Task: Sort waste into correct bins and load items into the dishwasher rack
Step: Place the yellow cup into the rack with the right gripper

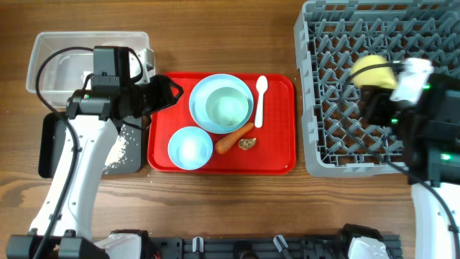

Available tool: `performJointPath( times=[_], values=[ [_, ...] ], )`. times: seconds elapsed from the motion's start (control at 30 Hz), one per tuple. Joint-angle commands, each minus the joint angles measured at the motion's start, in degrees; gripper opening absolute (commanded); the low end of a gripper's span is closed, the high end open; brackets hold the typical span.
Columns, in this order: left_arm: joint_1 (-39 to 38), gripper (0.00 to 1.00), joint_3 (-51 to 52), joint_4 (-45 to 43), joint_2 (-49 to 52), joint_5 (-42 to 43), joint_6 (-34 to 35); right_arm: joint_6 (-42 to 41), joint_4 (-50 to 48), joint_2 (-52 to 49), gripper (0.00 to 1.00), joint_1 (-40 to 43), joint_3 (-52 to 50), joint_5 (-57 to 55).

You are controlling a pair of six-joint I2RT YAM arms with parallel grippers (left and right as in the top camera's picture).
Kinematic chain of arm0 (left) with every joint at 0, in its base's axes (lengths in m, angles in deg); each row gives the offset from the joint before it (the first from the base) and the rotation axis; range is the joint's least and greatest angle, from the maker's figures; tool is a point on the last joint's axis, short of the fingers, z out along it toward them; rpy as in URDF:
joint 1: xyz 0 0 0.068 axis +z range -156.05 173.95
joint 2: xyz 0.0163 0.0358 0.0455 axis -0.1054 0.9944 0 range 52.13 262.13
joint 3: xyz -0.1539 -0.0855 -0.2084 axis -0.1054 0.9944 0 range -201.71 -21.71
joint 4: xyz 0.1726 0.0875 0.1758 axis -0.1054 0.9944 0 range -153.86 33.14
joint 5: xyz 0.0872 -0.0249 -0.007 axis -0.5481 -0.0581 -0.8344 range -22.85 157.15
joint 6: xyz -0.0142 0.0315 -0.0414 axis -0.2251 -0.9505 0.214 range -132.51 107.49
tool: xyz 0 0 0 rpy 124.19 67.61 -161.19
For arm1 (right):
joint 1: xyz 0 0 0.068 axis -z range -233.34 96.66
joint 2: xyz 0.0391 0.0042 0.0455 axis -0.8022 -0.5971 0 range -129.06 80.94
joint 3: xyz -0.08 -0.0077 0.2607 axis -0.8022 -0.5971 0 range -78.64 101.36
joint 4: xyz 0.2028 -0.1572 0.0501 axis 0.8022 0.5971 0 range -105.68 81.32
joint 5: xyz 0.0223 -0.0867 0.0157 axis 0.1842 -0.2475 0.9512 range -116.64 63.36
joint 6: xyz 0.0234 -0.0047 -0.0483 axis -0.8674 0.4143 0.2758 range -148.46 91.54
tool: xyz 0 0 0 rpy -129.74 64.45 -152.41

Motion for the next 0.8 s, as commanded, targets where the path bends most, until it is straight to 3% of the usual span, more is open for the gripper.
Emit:
performJointPath(
  times=[0.0,0.37,0.77],
  values=[
    [0.3,0.47,-0.3,0.3,-0.9,-3.4,-1.6,-0.7,1.3,-2.3,0.67,6.9,2.9,-6.3],
    [0.2,0.46,-0.3,0.3,-0.9,-3.4,-1.6,-8.5,-0.9,-13.6,0.63,23.7,2.9,-6.6],
    [0.2,0.46,-0.3,1.2,-0.9,-3.5,-1.6,-11.5,-3.0,-21.0,0.64,28.1,2.9,-6.7]
  ],
)
